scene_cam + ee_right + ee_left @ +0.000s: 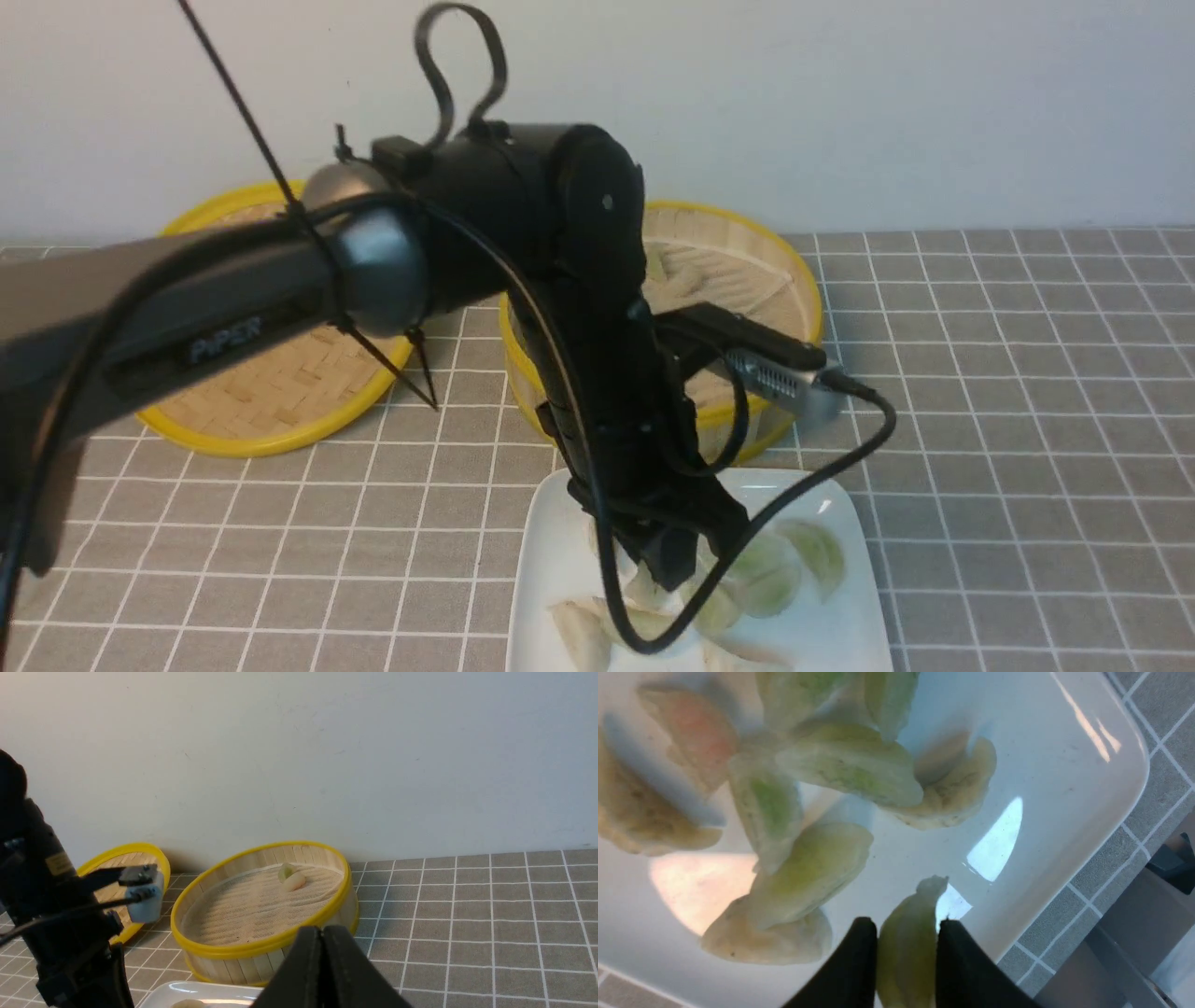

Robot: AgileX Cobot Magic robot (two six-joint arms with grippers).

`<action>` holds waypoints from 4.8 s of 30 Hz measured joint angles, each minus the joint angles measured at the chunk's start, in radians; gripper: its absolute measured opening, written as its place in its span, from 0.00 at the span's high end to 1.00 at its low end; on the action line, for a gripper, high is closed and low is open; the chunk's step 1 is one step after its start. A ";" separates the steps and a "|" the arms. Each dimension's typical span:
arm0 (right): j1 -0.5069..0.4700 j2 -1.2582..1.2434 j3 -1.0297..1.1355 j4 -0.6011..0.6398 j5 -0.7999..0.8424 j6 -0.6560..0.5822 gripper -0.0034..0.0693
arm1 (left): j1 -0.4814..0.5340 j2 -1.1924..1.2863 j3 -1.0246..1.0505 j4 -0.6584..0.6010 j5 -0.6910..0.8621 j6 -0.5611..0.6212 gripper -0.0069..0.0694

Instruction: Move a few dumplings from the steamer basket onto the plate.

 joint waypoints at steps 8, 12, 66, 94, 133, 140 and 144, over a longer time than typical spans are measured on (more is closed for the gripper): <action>0.000 0.000 0.000 -0.003 0.000 0.000 0.97 | -0.016 0.044 0.000 0.000 -0.001 -0.001 0.46; 0.000 0.000 0.000 -0.003 0.006 0.000 0.97 | -0.016 0.044 -0.015 0.000 -0.001 -0.002 0.33; 0.000 0.000 -0.003 0.023 0.091 -0.003 0.97 | 0.071 -1.317 0.894 0.195 -0.711 -0.083 0.92; 0.000 0.000 -0.003 0.023 0.088 -0.003 0.97 | 0.071 -1.337 0.895 0.203 -0.776 -0.106 0.92; 0.000 0.000 -0.003 0.021 0.087 -0.003 0.97 | 0.688 -1.946 1.578 0.215 -0.848 -0.176 0.92; 0.000 0.000 -0.003 0.021 0.087 -0.003 0.97 | 0.688 -1.946 1.578 0.215 -0.848 -0.184 0.92; 0.000 0.000 -0.003 0.021 0.087 -0.003 0.97 | 0.688 -1.946 1.578 0.215 -0.848 -0.187 0.92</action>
